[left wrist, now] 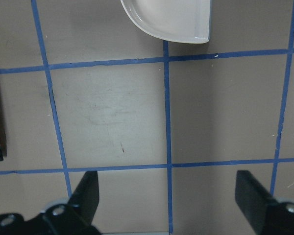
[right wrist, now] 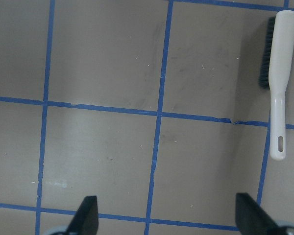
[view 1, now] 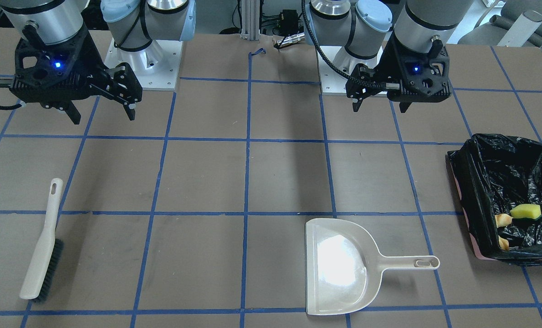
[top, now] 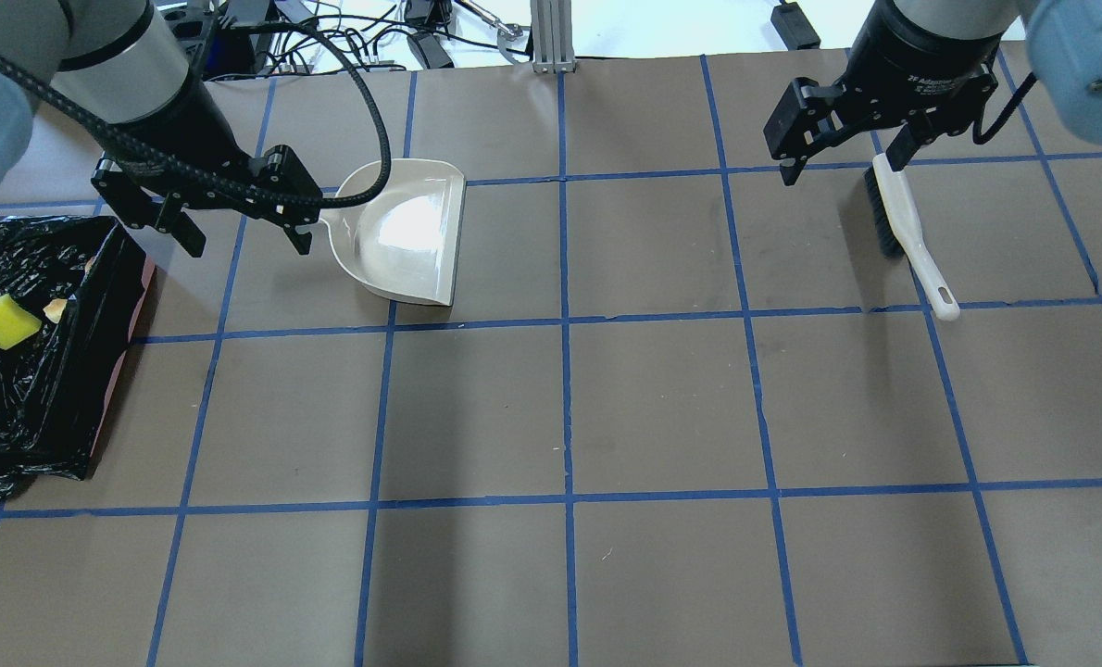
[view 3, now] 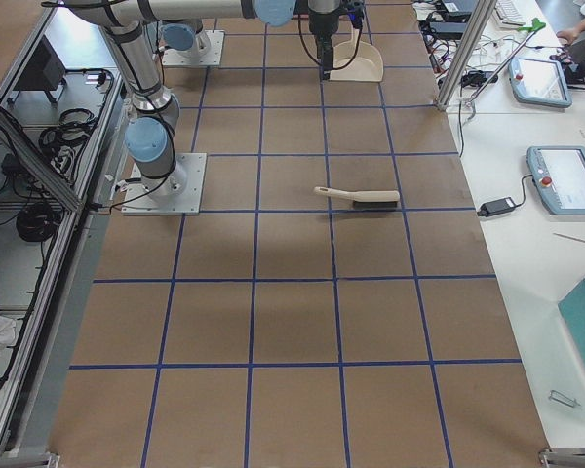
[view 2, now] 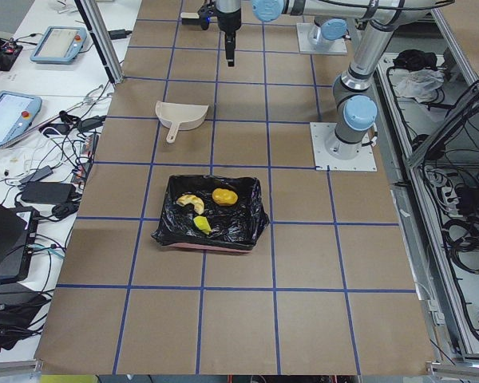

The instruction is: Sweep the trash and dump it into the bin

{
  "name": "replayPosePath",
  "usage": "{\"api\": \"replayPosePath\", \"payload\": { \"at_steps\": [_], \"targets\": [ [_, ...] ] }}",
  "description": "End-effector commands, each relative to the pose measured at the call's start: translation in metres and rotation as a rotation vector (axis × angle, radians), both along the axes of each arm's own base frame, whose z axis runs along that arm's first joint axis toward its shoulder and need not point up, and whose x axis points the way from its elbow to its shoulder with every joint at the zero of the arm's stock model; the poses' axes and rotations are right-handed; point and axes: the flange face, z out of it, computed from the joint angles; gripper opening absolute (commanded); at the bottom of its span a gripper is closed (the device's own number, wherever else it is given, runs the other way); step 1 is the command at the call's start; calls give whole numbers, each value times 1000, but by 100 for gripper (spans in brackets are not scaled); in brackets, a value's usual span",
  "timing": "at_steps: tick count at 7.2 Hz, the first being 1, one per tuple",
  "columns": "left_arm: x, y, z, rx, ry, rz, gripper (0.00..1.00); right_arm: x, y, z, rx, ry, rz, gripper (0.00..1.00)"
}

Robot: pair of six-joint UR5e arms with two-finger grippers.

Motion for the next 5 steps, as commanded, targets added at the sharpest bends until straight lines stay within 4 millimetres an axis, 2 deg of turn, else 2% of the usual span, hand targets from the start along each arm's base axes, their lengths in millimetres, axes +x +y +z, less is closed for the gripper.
{"api": "replayPosePath", "payload": {
  "at_steps": [1,3,5],
  "targets": [
    [7,1,3,-42,-3,28,100,0,0,1,-1,0,-1,100],
    [7,-5,-2,-32,-3,30,100,0,1,-1,3,0,-1,100],
    [4,0,-4,-30,-1,17,100,0,6,-3,6,0,-4,100]
  ]
}}
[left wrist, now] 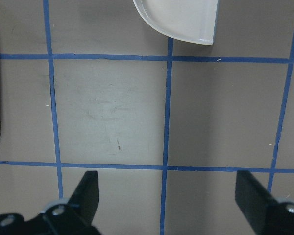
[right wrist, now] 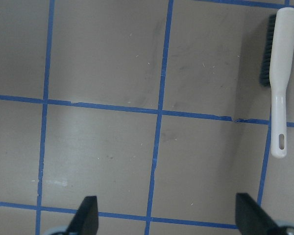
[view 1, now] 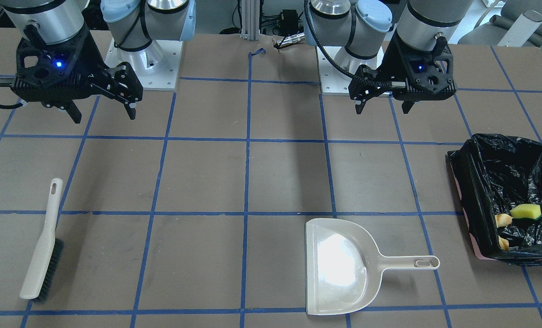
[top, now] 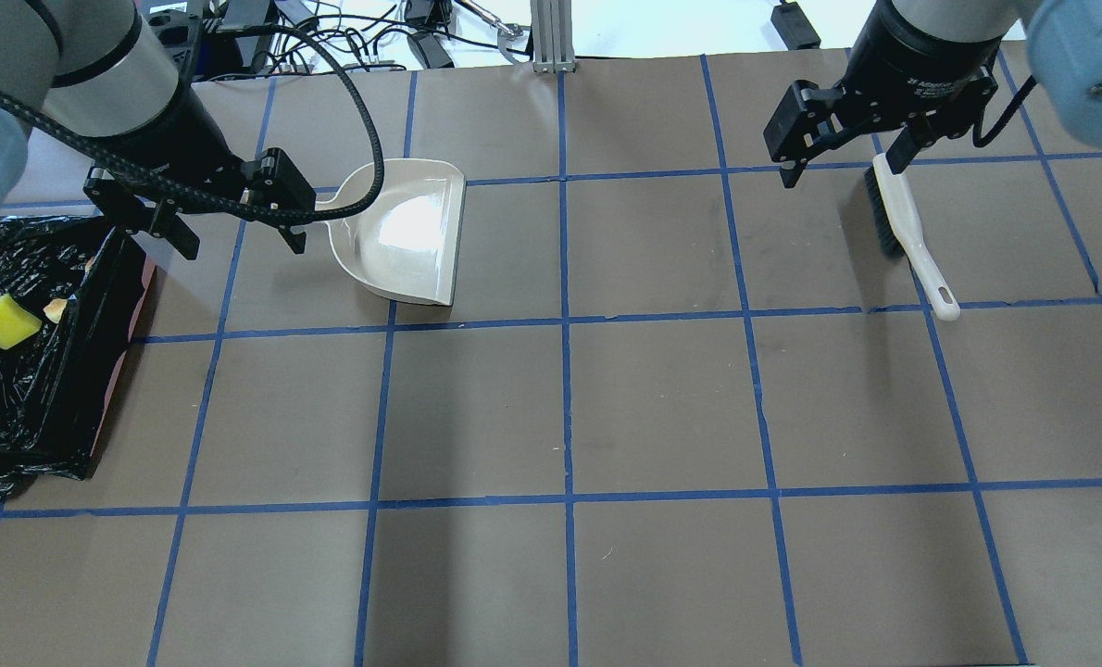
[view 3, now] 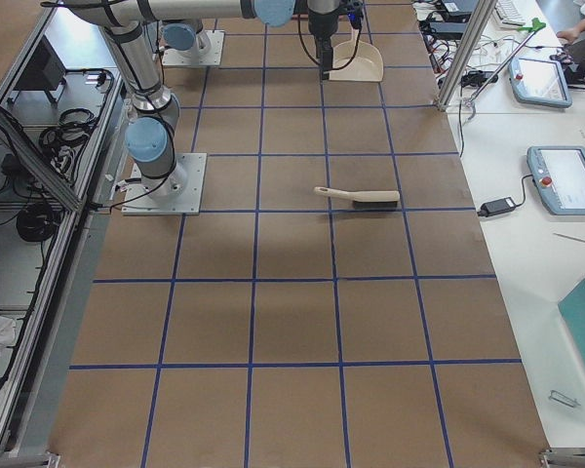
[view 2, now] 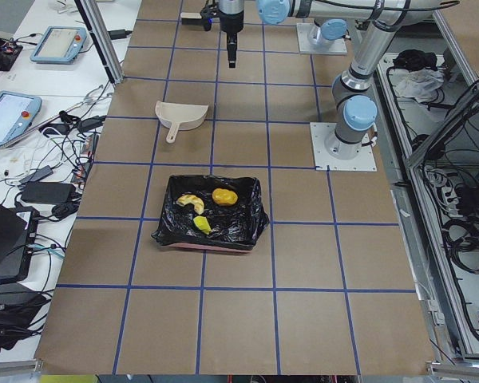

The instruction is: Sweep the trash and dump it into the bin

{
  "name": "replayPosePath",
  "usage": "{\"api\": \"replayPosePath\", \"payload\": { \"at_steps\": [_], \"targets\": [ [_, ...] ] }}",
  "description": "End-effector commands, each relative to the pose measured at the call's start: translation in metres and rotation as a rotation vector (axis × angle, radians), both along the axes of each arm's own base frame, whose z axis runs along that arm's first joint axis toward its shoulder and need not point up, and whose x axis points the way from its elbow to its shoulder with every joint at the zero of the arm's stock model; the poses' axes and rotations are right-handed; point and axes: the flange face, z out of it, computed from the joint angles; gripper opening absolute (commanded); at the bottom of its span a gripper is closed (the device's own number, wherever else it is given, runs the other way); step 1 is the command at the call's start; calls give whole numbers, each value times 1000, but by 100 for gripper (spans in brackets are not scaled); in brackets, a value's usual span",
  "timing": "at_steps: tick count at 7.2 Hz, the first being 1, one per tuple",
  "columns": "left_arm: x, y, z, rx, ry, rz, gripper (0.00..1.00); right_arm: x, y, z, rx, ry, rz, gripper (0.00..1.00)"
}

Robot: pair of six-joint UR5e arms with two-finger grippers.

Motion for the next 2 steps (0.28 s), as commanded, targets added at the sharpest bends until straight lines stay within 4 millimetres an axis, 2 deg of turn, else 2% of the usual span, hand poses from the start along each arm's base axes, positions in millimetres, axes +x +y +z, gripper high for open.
{"api": "replayPosePath", "payload": {
  "at_steps": [1,2],
  "targets": [
    [-1,2,-2,2,1,-7,100,0,3,-1,2,0,-1,100],
    [-1,5,1,-3,1,-9,100,0,3,-2,3,-2,0,100]
  ]
}}
